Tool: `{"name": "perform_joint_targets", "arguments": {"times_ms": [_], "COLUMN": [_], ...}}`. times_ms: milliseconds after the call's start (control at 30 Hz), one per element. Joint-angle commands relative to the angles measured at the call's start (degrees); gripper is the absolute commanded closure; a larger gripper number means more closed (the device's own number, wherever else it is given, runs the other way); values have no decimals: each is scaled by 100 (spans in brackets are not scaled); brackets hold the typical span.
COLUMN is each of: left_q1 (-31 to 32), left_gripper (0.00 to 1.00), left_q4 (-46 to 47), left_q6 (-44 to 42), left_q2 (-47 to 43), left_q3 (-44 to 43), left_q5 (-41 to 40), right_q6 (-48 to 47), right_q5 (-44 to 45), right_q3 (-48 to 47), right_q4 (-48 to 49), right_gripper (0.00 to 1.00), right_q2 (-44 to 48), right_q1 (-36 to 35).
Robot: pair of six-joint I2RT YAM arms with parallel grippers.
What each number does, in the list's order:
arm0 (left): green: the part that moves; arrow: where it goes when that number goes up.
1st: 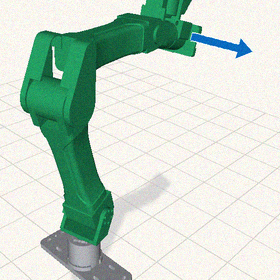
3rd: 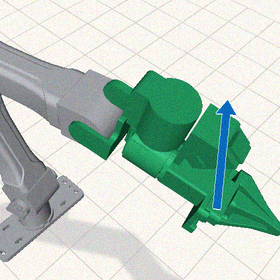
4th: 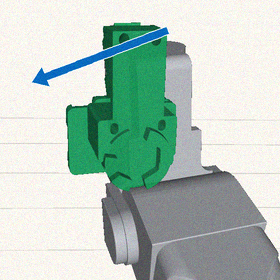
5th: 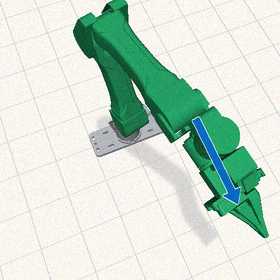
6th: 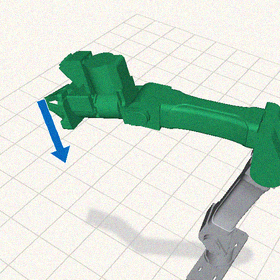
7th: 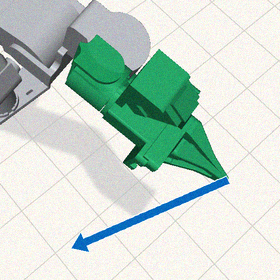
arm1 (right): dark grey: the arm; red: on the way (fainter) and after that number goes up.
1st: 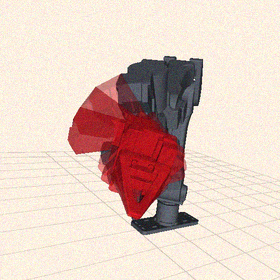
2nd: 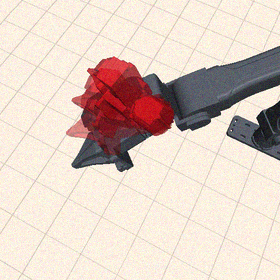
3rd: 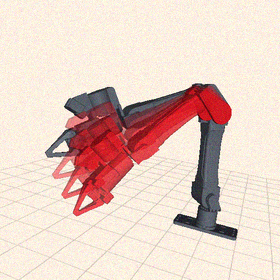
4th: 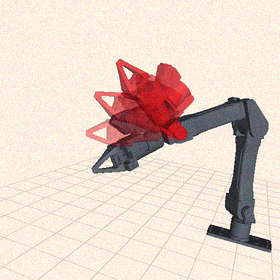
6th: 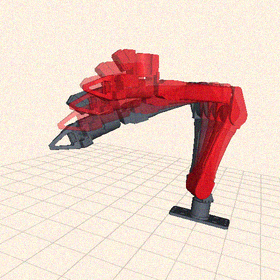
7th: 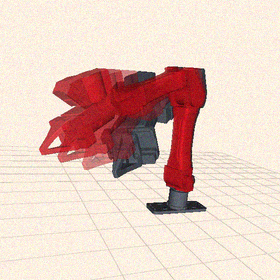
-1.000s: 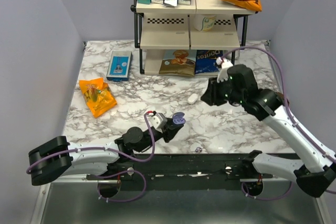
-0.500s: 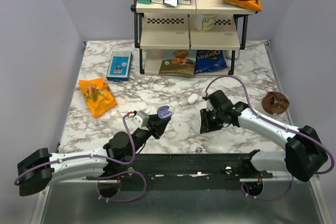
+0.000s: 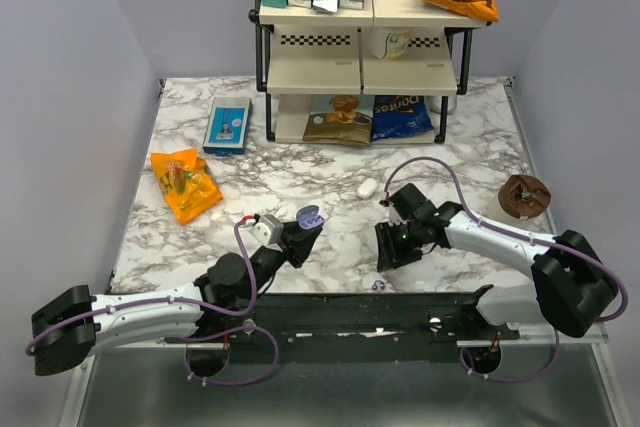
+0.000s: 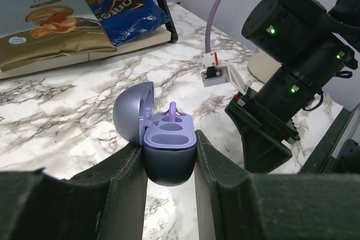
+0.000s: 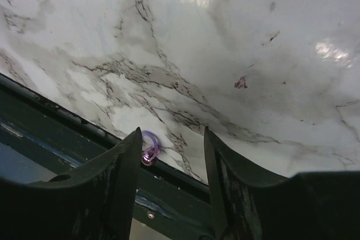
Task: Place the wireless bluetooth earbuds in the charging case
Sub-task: Adjust the earbud at the center of the board.
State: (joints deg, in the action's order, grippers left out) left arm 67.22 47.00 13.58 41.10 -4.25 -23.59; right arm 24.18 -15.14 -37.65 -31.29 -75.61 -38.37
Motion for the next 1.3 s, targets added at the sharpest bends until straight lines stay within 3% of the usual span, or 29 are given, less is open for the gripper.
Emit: {"name": "perform_joint_targets", "arguments": {"times_ms": [0, 400, 733, 1033, 1267], "left_q1": [28, 54, 63, 63, 72], "left_gripper": [100, 100, 100, 100, 100], "left_q4": [160, 178, 125, 186, 178], "left_q6": [4, -66, -49, -93, -110], "left_q2": [38, -41, -120, 3, -41], "left_q3": [65, 100, 144, 100, 91], "left_q5": [-102, -14, -31, -5, -5], "right_q6": [262, 675, 737, 798, 851], "right_q5": [-121, 10, 37, 55, 230], "right_q3": [135, 188, 337, 293, 56], "right_q4": [-53, 79, 35, 35, 26], "right_gripper": [42, 46, 59, 77, 99], "right_q2": [-23, -243, -279, -314, -252], "right_q1": [-328, -786, -786, -786, -786]}}
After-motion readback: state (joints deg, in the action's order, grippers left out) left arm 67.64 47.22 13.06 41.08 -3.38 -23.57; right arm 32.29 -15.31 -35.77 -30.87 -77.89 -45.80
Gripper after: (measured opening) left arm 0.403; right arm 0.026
